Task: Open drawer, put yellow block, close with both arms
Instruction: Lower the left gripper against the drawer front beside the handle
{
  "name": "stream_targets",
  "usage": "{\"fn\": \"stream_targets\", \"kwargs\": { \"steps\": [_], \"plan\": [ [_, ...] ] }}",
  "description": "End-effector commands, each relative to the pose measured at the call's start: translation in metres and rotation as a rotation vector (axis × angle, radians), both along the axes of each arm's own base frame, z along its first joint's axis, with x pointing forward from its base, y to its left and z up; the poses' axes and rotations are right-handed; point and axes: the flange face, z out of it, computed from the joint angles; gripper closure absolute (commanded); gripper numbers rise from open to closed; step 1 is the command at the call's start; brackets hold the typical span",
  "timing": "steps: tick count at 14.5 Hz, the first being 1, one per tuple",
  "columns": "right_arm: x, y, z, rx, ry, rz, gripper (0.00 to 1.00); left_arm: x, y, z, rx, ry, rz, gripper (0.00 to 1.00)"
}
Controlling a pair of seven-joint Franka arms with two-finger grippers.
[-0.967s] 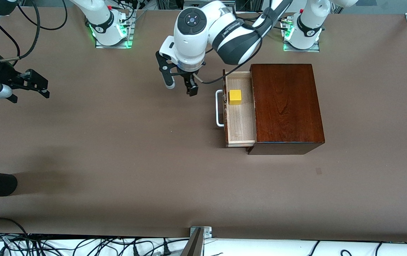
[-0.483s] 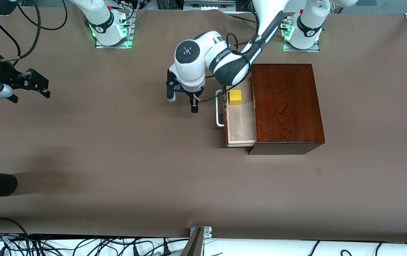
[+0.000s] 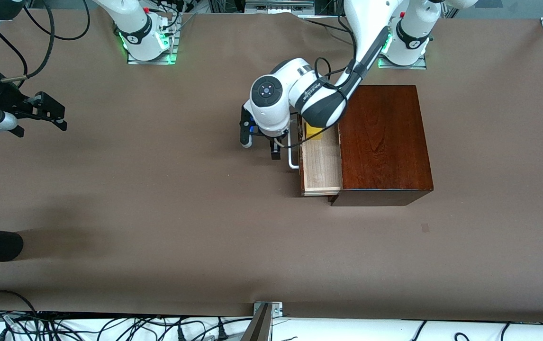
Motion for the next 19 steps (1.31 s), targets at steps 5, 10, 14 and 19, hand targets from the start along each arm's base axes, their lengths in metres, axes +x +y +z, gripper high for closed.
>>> {"fn": "stream_targets", "kwargs": {
  "steps": [5,10,14,19],
  "plan": [
    [-0.001,0.001,0.005,0.003,-0.003,-0.012,0.0,-0.001,0.037,0.03,0.083,0.047,0.018,0.0],
    [-0.001,0.001,0.005,0.003,-0.004,-0.012,0.0,0.008,0.049,0.023,0.096,0.058,0.035,0.0],
    [-0.001,0.001,0.005,0.003,-0.006,-0.012,0.0,0.014,0.065,0.012,0.109,0.076,0.045,0.0],
    [-0.001,0.005,0.005,0.005,-0.006,-0.006,0.0,0.018,0.074,0.028,0.133,0.077,0.051,0.0]
  ]
}}
